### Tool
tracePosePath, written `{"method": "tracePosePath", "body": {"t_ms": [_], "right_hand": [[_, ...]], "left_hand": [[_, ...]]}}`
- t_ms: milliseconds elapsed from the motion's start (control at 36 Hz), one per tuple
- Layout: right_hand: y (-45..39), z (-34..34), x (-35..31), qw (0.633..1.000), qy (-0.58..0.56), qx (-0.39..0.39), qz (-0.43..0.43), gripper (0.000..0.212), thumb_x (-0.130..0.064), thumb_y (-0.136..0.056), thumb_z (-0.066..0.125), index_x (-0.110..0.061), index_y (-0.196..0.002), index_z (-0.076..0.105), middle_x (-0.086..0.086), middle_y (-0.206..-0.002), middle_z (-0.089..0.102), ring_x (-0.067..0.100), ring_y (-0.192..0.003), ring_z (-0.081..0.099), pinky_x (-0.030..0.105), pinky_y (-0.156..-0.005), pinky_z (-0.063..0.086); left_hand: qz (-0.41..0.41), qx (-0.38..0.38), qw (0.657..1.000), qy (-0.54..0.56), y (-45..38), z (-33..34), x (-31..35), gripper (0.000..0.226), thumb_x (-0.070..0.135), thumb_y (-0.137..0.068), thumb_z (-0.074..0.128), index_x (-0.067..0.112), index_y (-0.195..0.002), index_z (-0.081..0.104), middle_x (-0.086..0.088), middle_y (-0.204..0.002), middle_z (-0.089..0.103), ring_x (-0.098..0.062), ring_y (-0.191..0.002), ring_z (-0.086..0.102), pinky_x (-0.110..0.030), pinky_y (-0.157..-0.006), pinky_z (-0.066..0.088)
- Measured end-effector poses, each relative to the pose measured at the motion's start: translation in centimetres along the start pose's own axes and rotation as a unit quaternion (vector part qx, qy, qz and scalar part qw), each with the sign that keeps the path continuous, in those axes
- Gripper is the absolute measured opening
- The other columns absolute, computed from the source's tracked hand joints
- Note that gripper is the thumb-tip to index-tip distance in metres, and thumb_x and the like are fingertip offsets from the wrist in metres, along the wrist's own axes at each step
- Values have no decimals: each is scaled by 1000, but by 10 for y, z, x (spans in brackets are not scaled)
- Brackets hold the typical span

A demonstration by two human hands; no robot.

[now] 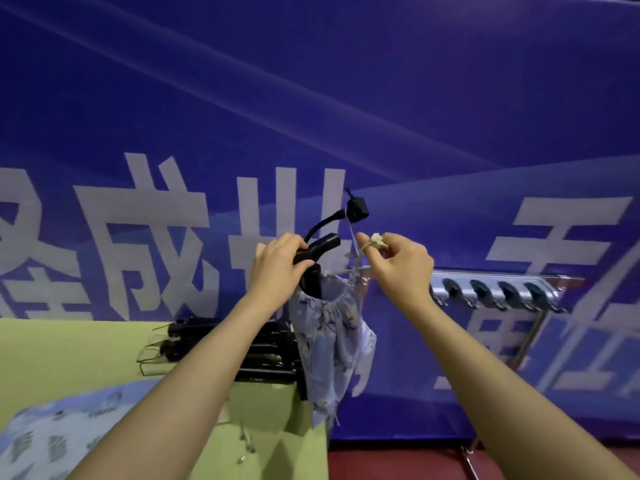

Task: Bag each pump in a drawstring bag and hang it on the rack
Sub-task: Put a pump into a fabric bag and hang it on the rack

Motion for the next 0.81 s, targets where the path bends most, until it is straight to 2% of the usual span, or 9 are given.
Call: {"method": "tracePosePath", "body": {"t_ms": [83,139,250,389,472,556,639,750,806], "right_hand": [[-1,-19,15,999,2,27,-32,57,-64,-78,43,-13,-54,40,3,-52,46,22,-51,41,31,-47,24],[-3,-32,27,999,9,22,-48,54,-58,-79,52,-11,-55,48,2,-55,49,23,-55,46,33,-49,29],[-3,-38,45,997,35,-37,-55,39,-39,-81,70,-11,-60,53,-4,-58,45,20,-60,45,33,-53,31],[0,-41,77,997,-9,-69,16,40,-38,-82,66,-16,-58,44,-2,-50,40,19,-55,38,31,-52,25],[-1,-36,98,990,-78,-78,93,51,-42,-83,68,-10,-52,41,0,-45,37,18,-49,34,33,-54,33],[-2,-27,114,973,-147,-93,150,54,-42,-80,70,-7,-51,41,8,-47,41,19,-50,40,35,-55,39],[-4,-23,110,984,-88,-125,95,52,-42,-80,71,-3,-58,44,8,-50,43,21,-53,41,34,-53,36],[2,-15,94,986,-30,-159,-32,43,-35,-79,74,-11,-58,45,-4,-55,38,21,-57,41,32,-54,32],[6,-10,91,982,-27,-175,-64,42,-29,-78,76,-15,-57,43,-9,-57,37,19,-58,41,30,-55,30]], "left_hand": [[-1,-35,999,-15,11,31,19,21,24,-86,66,12,-102,59,-2,-102,62,-25,-98,56,-32,-80,28],[-10,-62,998,-8,23,56,34,22,22,-86,66,11,-103,59,-3,-105,61,-25,-101,56,-36,-82,35],[-30,-103,994,-11,44,98,60,24,21,-87,64,12,-108,58,-4,-109,58,-24,-104,54,-36,-78,44],[-46,-163,985,-24,61,137,81,28,22,-89,60,12,-116,58,-4,-114,56,-24,-109,52,-38,-87,45],[-52,-186,981,-30,68,151,86,29,23,-91,57,12,-118,56,-5,-116,56,-24,-110,53,-37,-86,46],[-63,-199,978,-25,74,163,89,27,23,-91,57,10,-115,56,-8,-116,56,-27,-109,54,-38,-84,45],[-75,-212,974,-13,83,175,89,25,21,-90,58,8,-112,57,-9,-113,56,-30,-104,56,-40,-80,47],[-71,-236,969,33,92,193,93,21,18,-88,57,11,-108,56,-8,-111,56,-30,-99,59,-43,-79,49],[-61,-258,963,41,94,201,98,21,18,-89,54,12,-109,56,-8,-112,55,-31,-99,59,-42,-80,48]]}}
Point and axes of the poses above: each hand's wrist, its own y-axis away from the middle knuckle, its own z-axis out of the palm, x = y × z, the point moved 9 cm from there along -y, towards the middle knuckle
